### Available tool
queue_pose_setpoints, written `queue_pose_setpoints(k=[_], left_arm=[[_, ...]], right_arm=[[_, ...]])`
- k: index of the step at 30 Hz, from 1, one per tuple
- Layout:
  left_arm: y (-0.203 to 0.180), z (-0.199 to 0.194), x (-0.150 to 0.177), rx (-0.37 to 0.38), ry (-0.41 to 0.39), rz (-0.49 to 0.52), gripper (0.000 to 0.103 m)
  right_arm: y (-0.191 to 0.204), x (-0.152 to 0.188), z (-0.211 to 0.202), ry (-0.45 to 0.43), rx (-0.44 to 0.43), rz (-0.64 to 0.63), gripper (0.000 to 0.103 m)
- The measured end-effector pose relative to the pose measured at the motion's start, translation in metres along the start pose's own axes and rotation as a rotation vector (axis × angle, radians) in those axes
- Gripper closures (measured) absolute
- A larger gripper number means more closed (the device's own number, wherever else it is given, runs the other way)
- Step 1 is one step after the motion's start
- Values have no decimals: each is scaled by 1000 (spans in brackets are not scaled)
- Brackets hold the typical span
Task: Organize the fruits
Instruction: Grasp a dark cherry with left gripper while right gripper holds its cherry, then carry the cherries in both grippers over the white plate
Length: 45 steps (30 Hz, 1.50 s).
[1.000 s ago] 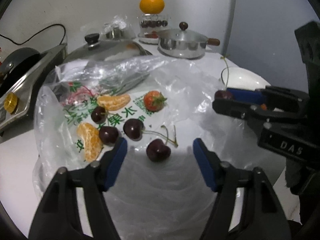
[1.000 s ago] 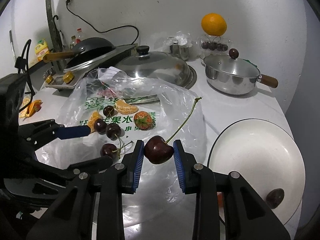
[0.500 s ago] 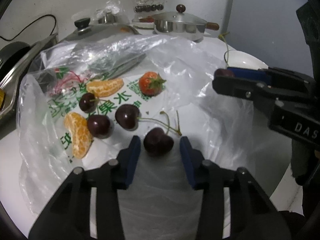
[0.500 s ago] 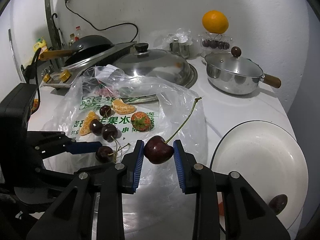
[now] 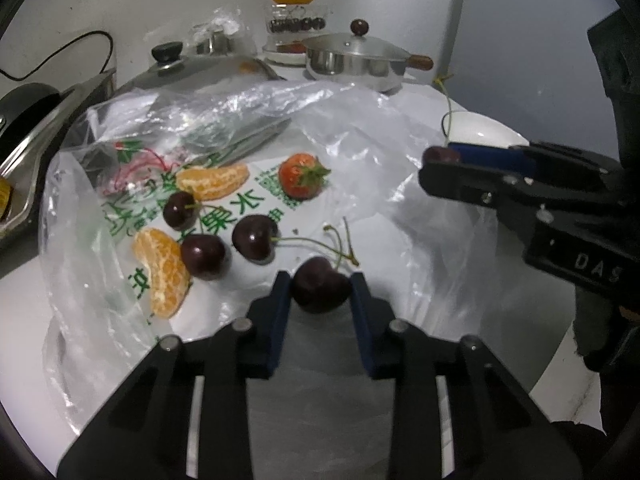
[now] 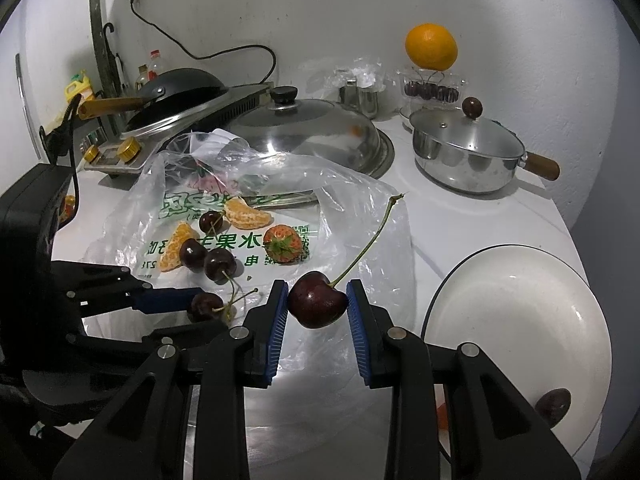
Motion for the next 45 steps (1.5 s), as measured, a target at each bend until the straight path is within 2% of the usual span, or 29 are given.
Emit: queue_pose_setpoints(k=[27,37,45], left_arm=[[-5,-60,6,-9,-95,14,72],[9,-49,19,-47,-58,-1,72],[19,-39,12,-60,-57,-3,72]], right_arm=[[27,-5,-43,-54,22,-43,71],[31,-4,-46,-53,22,-47,71],[28,-4,-34,-32,21,-41,71]])
Point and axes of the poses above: each gripper's, at about its wrist camera, not at the fingertips, and z roughly the way its jaws point, y to its left, x to its underside, the point moved 5 cm from there along z, roughly the way its jaws point, and after that the axes turned 9 degrees about -z, right-handed, at the moved point
